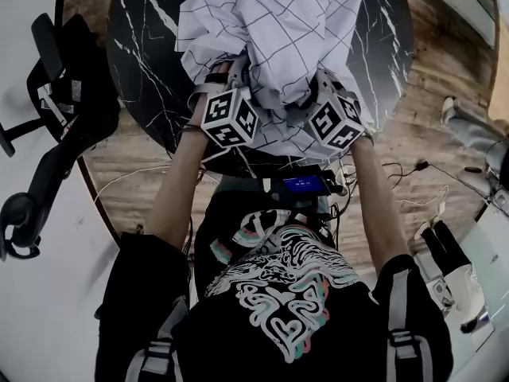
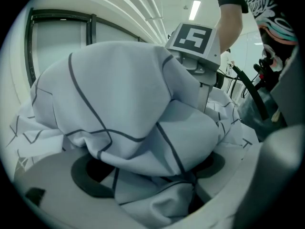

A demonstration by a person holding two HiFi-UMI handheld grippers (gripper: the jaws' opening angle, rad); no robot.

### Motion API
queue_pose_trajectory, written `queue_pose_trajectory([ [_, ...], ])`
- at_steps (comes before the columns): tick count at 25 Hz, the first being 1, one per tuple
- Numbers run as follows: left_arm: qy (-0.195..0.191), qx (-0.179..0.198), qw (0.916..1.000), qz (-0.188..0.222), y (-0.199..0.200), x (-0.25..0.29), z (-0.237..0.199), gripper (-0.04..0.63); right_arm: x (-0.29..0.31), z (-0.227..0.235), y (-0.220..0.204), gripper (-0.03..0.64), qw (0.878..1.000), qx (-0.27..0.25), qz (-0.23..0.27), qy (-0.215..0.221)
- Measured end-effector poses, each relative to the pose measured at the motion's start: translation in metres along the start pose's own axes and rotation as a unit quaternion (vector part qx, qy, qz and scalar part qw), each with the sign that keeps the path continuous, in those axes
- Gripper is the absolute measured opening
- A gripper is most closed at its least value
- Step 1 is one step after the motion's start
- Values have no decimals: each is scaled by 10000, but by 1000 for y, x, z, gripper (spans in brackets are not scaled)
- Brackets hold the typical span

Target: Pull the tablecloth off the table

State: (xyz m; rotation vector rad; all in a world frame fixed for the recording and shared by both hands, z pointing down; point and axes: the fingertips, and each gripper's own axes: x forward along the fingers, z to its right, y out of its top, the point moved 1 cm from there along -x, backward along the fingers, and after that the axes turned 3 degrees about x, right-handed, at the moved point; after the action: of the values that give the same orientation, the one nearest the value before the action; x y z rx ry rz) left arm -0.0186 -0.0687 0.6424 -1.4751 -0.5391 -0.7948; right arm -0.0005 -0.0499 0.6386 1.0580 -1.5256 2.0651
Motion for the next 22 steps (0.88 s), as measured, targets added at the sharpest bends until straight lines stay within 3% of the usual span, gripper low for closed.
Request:
queue_pose_trajectory([
  [13,-245,315,9987,320,13,-10,3,486,-11,-8,12,295,9997,-11,253,27],
  [22,-165,611,9969,476,30,-22,6,485,-27,-13,20,290,9995,-135,257,-102],
])
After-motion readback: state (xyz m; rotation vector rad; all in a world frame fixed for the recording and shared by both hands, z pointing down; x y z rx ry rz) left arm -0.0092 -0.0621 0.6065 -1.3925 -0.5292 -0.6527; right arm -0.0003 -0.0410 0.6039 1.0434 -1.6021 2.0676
